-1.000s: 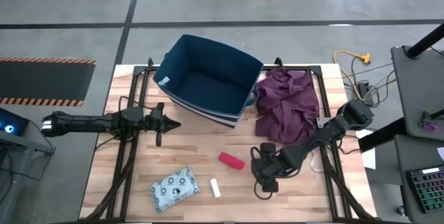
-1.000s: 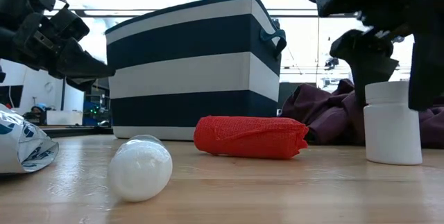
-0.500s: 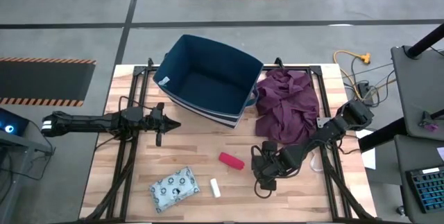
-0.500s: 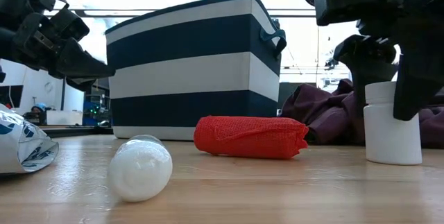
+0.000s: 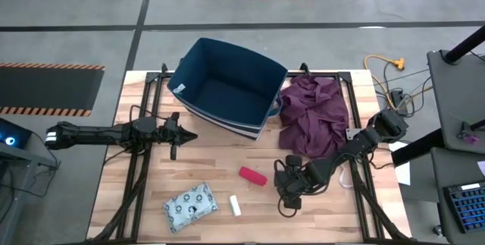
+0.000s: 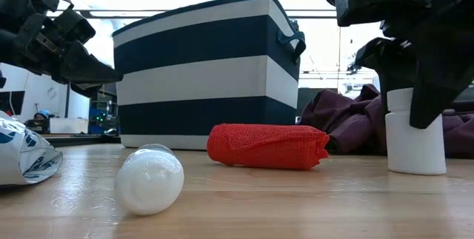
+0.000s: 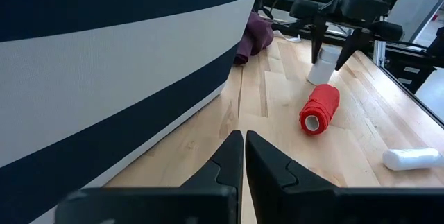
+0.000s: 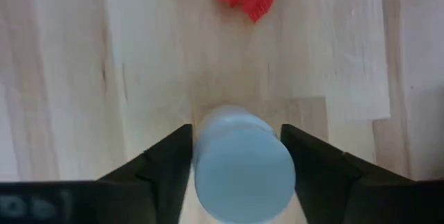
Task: Pick & place medical supplies in basket/bin
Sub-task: Put the white pill bottle into the blue bin
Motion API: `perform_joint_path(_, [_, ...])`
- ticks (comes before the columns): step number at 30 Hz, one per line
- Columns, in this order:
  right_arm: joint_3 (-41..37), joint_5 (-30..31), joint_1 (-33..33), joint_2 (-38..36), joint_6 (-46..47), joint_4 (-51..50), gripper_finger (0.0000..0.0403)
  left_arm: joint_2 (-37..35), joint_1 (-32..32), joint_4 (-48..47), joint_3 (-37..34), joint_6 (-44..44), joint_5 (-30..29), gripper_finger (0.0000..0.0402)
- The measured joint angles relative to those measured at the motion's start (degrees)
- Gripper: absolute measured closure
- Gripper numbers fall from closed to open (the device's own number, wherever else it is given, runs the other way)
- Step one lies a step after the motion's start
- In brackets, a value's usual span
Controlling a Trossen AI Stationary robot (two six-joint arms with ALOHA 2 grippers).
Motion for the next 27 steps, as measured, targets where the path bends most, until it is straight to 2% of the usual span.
perform_joint_path(6, [3.15, -0.03, -1.11, -0.19, -0.34, 0.44, 0.0246, 0.0, 0.0, 0.0, 0.0, 0.0, 0.0, 0.0402])
perform_joint_path(13, [15.77, 3.33, -6.39, -0.37, -7.36, 0.63, 0.0239, 0.0, 0.01, 0.0, 0.0, 0.0, 0.0, 0.0402])
perform_joint_path(20, [31.79, 6.38, -14.65, -0.44, -15.29, 1.22, 0.0241, 0.0, 0.02, 0.0, 0.0, 0.0, 0.0, 0.0402])
perform_joint_path(27, [41.4, 7.97, -26.44, 0.31, -24.83, 0.99, 0.0242, 0.07, 0.02, 0.0, 0.0, 0.0, -0.02, 0.0402])
